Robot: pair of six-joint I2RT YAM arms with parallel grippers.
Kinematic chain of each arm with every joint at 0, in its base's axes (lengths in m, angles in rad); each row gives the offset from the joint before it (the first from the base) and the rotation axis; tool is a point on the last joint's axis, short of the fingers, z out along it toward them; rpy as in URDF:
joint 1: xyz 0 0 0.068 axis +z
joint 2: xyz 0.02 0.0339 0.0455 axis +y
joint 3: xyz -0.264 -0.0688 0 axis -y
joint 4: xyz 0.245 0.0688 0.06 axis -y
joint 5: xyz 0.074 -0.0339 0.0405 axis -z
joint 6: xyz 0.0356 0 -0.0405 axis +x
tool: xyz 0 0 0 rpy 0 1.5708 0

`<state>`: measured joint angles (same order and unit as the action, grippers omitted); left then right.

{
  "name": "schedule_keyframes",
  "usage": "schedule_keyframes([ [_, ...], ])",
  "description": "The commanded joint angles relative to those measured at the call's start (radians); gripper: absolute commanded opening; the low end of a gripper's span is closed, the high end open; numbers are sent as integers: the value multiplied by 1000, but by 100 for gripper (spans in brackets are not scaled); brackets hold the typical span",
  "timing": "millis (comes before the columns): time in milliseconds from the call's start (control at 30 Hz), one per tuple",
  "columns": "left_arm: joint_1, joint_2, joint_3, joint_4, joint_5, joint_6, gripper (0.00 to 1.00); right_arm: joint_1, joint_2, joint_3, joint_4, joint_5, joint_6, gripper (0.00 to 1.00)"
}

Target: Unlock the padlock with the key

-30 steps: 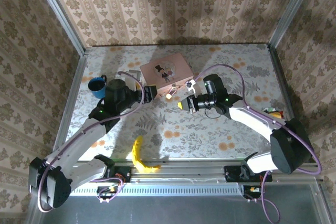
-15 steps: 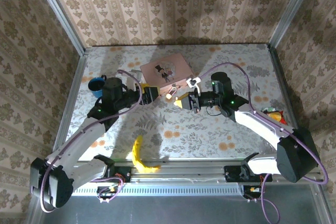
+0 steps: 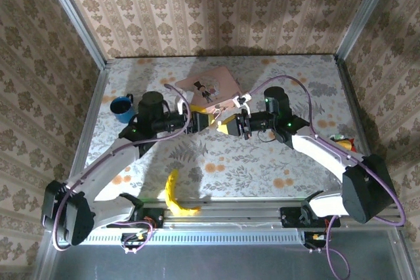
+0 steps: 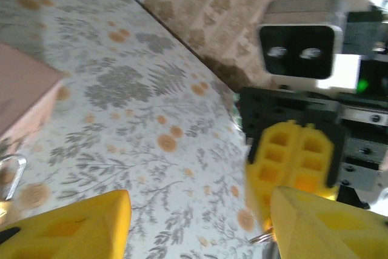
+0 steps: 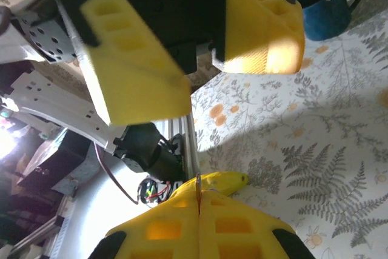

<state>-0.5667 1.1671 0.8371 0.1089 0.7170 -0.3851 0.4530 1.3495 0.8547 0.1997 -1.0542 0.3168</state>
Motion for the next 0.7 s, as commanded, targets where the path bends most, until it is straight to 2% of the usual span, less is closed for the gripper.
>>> schedule_keyframes([
  [0, -31, 36, 82, -125, 86, 149, 54, -3, 10, 51, -58, -70, -27, 0],
  [267, -33, 103, 88, -32, 148, 75, 42, -2, 2, 59, -127, -74, -65, 0],
  [667, -20, 80, 41, 59, 201, 24, 42, -2, 8, 58, -130, -67, -65, 0],
])
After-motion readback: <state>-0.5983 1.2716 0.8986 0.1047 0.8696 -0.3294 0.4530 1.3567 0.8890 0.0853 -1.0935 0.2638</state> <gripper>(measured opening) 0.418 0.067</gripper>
